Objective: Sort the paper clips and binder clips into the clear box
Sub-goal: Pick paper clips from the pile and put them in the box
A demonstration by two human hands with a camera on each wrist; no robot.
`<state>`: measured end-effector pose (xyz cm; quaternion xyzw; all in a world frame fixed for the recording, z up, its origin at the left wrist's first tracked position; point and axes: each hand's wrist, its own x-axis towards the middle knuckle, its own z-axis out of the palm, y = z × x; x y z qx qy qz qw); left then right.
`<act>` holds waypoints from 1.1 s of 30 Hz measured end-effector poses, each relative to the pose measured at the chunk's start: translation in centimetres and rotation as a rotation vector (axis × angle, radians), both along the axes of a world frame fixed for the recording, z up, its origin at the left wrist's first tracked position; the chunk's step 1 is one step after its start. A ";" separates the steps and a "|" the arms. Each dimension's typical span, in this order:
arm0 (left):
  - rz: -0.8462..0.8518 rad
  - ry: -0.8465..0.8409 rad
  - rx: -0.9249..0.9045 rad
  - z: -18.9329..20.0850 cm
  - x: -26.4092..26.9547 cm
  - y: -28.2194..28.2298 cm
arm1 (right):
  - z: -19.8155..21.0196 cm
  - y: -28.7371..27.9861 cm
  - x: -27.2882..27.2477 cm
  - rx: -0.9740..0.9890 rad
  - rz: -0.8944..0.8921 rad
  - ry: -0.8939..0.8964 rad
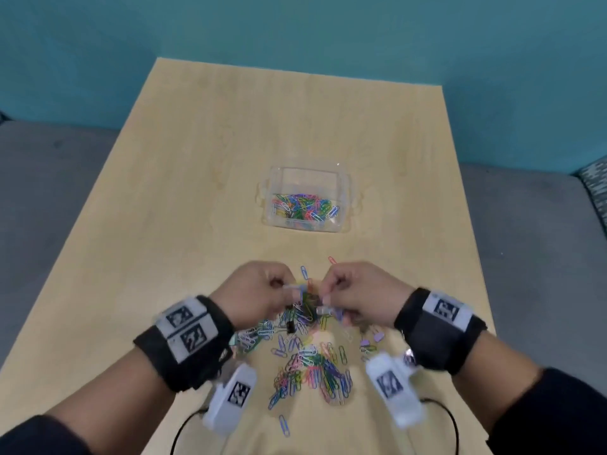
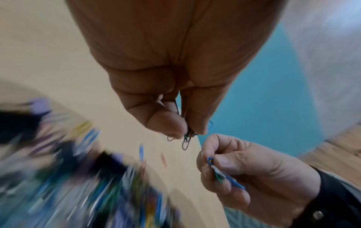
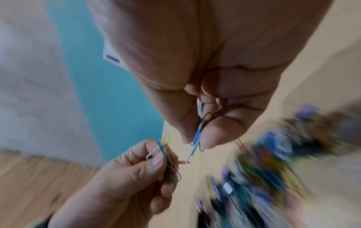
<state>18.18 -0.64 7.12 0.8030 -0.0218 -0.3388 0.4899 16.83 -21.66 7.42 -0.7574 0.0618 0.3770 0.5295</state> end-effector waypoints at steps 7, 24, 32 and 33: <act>0.128 -0.337 0.237 -0.3 11.7 -2.4 | 0.0 0.2 12.2 -0.188 -0.315 -0.233; -0.248 -0.022 0.136 -1.4 -6.4 3.2 | -2.0 -2.8 -7.0 -0.320 0.265 -0.237; -0.136 -0.087 0.050 -5.9 -14.1 1.2 | -6.4 1.0 -13.6 -0.379 0.431 -0.403; -0.116 -0.167 0.076 -6.0 -14.0 0.8 | -6.6 1.6 -13.6 -0.390 0.409 -0.439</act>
